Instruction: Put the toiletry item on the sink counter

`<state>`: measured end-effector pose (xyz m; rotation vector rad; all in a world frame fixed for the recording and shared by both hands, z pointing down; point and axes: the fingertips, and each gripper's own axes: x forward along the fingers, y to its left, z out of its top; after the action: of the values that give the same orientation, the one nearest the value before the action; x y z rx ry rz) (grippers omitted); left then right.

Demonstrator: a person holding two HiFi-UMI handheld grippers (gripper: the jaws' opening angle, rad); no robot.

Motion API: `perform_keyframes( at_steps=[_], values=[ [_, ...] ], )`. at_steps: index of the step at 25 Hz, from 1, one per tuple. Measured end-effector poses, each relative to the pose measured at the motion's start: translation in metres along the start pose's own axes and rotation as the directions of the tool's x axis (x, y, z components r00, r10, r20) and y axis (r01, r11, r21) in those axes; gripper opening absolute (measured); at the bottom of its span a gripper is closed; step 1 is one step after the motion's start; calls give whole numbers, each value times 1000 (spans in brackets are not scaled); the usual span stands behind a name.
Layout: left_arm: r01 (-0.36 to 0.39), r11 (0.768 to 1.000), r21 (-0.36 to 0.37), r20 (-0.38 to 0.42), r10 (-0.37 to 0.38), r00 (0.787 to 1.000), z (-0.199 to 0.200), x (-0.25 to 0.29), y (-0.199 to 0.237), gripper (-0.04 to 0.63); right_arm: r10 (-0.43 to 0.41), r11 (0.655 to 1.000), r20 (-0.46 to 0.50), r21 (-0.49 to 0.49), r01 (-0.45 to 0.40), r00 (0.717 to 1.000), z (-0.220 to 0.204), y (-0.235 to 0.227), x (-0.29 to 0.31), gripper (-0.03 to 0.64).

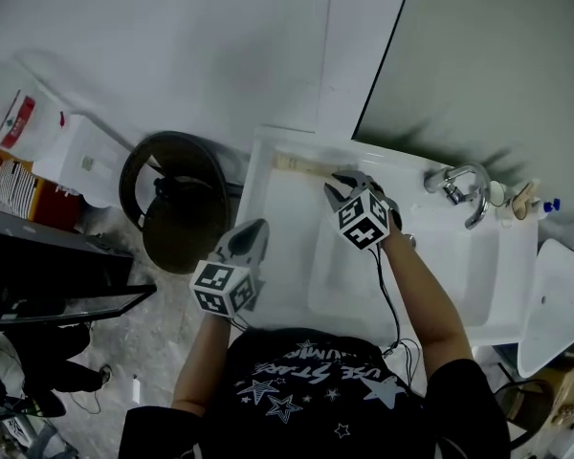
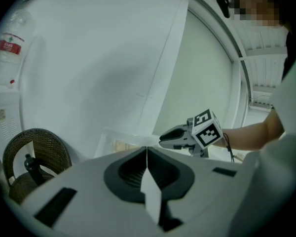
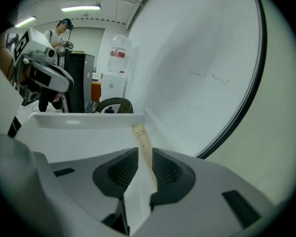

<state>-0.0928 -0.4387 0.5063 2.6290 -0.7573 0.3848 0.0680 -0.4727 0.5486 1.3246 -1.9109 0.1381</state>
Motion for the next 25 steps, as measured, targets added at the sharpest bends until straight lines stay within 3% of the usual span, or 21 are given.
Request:
perform_keyframes(
  at_steps=[10,19,25],
  values=[
    [-29,1000,11,15,28,999,-19,-17,-60,20,-4,1000,61,-7,4,998,-28,21,-55,40],
    [-118,993,-8,45,119,992,-40,-41,-107,20,134,991,93,-41,-130,987,-60,52,-95,15],
    [-172,984,-37,52,174,983,-55,-46,-136,20,170,985,103,-38,-167,980,-88,59,-114,15]
  ],
)
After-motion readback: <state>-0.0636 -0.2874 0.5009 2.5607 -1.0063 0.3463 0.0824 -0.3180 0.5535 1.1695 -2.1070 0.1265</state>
